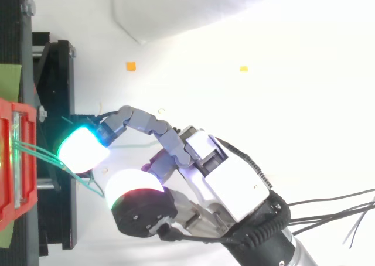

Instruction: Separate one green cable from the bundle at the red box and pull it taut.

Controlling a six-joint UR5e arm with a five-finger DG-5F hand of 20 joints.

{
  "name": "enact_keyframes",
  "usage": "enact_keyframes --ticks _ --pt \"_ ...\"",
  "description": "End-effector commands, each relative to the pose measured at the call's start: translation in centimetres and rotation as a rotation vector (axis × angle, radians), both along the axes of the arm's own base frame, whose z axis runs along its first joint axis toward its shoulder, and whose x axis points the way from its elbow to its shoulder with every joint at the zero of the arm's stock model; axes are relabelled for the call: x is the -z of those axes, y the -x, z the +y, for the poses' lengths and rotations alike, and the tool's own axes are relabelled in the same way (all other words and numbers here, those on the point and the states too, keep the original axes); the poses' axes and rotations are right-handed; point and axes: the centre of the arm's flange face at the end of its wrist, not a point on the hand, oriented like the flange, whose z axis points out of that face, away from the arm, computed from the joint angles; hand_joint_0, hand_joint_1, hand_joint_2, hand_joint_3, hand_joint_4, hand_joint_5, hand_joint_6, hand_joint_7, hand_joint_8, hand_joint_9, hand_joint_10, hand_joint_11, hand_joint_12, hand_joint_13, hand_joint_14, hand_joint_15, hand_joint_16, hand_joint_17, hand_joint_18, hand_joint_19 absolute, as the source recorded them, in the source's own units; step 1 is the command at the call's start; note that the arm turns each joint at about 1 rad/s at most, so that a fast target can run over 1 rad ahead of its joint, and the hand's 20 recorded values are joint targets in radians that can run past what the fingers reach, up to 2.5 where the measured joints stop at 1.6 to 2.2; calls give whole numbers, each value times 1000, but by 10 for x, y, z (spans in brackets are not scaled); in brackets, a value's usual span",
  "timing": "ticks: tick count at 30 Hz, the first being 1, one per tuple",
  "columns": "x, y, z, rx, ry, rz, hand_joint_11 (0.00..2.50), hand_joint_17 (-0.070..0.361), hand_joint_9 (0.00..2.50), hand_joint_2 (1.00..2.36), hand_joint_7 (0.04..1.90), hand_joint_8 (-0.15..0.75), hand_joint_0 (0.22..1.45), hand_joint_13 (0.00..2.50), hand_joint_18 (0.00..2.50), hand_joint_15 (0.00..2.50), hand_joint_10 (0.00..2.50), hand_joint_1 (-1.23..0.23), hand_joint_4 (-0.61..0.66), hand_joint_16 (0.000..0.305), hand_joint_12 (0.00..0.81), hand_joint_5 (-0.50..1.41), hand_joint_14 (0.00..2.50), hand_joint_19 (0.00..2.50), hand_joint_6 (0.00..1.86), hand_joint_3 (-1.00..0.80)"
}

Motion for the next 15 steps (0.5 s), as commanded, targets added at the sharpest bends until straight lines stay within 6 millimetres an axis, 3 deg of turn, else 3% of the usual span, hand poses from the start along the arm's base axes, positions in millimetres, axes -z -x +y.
enact_keyframes --ticks 1,10,15 --pt "4 -2 -1 1 -9 -8 1584 266 1703 1000 1083 501 359 1808 2251 1752 46 -344 317 118 633 -59 85 762 506 -500" --pt "5 -2 -5 1 -27 -23 1555 266 1698 1000 1078 501 361 1805 2238 1744 45 -343 318 118 641 -60 84 766 506 -500" --pt "21 -8 -2 4 -77 -86 1551 265 1697 1000 1080 491 363 1804 2235 1741 45 -343 317 118 638 -59 86 775 506 -500"
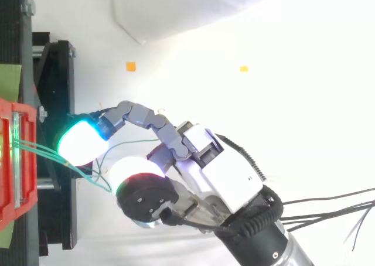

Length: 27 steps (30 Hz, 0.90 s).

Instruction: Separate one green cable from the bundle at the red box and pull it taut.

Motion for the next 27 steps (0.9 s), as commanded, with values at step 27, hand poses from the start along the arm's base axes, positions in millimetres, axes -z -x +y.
enact_keyframes --ticks 27 --pt "20 0 7 -36 -108 -108 1548 264 1703 1000 1083 499 364 1801 2218 1739 45 -348 324 117 638 -59 92 791 506 -500"
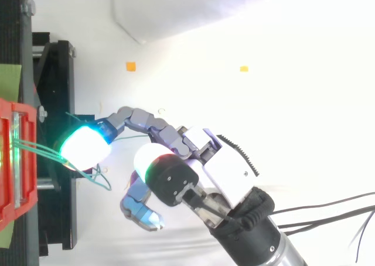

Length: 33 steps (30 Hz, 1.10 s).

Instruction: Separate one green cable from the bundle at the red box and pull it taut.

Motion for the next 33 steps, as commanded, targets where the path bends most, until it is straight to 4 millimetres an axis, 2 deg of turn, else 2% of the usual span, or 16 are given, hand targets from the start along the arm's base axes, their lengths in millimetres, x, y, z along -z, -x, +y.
enact_keyframes --ticks 1,4,8,33 --pt "1 1 2 8 57 65 1547 265 1703 1000 1078 498 364 1801 2218 1739 45 -348 322 118 638 -58 92 782 506 -500" --pt "1 1 1 20 184 201 1559 266 1701 1000 1077 492 364 1801 2216 1741 45 -347 321 118 631 -58 92 793 506 -500" --pt "-4 -3 -1 26 251 254 1559 264 1702 1000 1075 500 364 1801 2215 1739 46 -344 322 117 638 -58 94 791 506 -500" --pt "-12 -4 1 27 124 147 1536 263 1702 1000 1079 490 367 1793 2199 1731 46 -347 327 117 628 -57 112 798 506 -500"
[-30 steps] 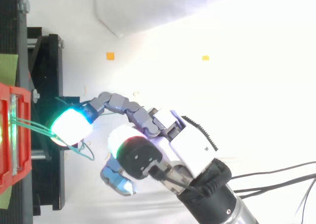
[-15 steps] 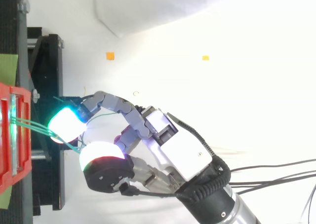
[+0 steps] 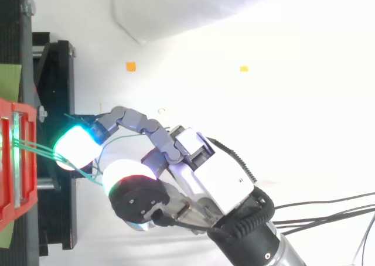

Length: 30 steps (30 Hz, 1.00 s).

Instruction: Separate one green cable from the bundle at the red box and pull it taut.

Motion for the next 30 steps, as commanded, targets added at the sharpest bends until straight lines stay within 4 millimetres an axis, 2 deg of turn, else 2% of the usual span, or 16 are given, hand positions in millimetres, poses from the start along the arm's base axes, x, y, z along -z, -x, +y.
enact_keyframes --ticks 1,11,18,30 --pt "0 0 1 -4 -13 -14 1537 262 1703 1000 1084 488 367 1793 2201 1734 45 -348 327 116 630 -57 110 793 506 -500" --pt "-4 -1 8 -13 -38 -45 1557 262 1698 1000 1073 491 367 1792 2192 1738 45 -351 319 117 633 -57 115 796 506 -500" --pt "-7 -1 21 -52 -59 -86 1541 262 1696 1000 1079 488 369 1790 2190 1735 45 -353 326 116 630 -57 117 798 506 -500" --pt "1 4 28 -103 -142 -162 1538 261 1701 1000 1077 491 370 1789 2183 1722 45 -355 338 116 633 -54 128 800 506 -500"
